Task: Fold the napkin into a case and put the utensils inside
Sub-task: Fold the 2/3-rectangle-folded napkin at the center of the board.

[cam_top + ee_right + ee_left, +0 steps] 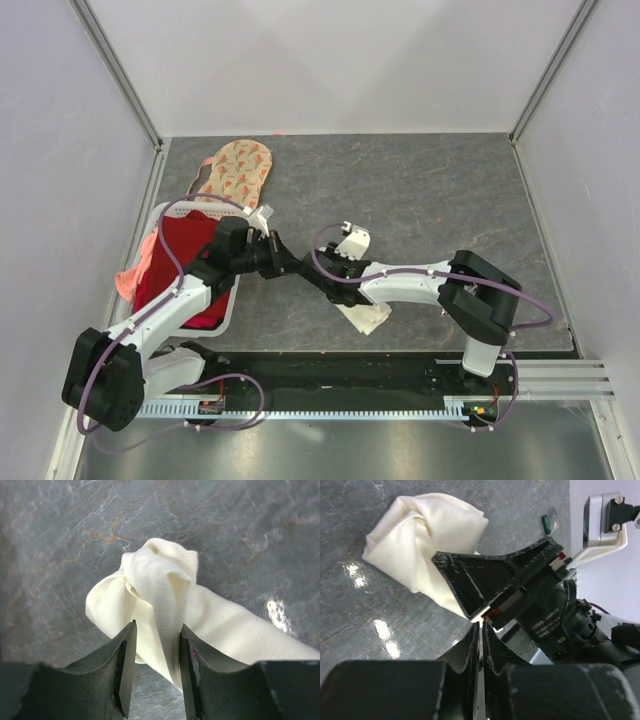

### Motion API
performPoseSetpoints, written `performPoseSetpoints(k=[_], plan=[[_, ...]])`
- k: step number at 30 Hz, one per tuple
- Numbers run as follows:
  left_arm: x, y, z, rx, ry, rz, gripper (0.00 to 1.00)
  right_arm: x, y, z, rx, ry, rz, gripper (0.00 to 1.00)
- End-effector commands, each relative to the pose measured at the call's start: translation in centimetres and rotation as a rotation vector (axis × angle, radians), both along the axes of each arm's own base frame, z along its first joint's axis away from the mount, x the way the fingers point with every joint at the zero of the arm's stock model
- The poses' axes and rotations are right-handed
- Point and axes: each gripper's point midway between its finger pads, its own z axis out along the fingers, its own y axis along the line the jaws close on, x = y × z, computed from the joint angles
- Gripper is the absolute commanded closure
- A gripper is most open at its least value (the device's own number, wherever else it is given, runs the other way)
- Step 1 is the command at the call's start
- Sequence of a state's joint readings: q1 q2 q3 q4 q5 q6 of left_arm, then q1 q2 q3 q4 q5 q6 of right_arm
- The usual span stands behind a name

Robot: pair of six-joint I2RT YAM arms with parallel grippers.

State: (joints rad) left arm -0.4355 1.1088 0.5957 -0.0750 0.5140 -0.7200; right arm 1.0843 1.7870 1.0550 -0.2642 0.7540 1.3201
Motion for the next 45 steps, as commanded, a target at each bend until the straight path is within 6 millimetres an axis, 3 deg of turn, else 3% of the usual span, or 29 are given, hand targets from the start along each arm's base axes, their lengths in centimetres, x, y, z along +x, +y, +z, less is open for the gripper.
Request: performPoseSetpoints(k=[1, 9, 14, 17, 22, 29, 34, 40, 45], plan=[[-0.5, -0.5, 1.4, -0.064, 0.019, -0.046, 0.89, 0.1, -0.1, 0.1, -0.220, 0.000, 0.162, 0.53], [0.6, -0.1, 0.4, -0.050, 0.064, -0.017, 0.92, -0.6, 1.2, 1.4, -0.225, -0.021, 0.318, 0.43], [1.6, 1.7, 0.4, -0.065, 0.076, 0.083, 0.94, -0.7, 1.7, 2.0, -0.245, -0.046, 0.405, 0.41], [1.6, 1.9, 0.7, -0.090, 0.078, 0.092, 0.94, -0.4, 1.7, 2.5, -0.276, -0.070, 0.435, 0.32], [1.2, 2.0, 0.1, -0.093, 0.100, 0.075, 0.95, 0.7, 3.2, 3.4, -0.335, -0.107, 0.503, 0.29], [1.4, 4.3, -0.6, -0.065, 0.088, 0.179, 0.96, 0.2, 5.0, 1.0, -0.310, -0.046, 0.517, 0.30], [1.8, 5.5, -1.6, -0.043, 0.123, 0.210, 0.98, 0.1, 5.8, 0.6, -0.277, -0.030, 0.502, 0.30], [2.0, 4.9, -1.4, -0.074, 0.127, 0.162, 0.98, -0.3, 5.5, 2.2, -0.235, -0.021, 0.515, 0.26], [2.5, 4.2, -0.8, -0.110, 0.140, 0.120, 0.98, -2.0, 6.0, 3.2, -0.094, 0.021, 0.530, 0.23]])
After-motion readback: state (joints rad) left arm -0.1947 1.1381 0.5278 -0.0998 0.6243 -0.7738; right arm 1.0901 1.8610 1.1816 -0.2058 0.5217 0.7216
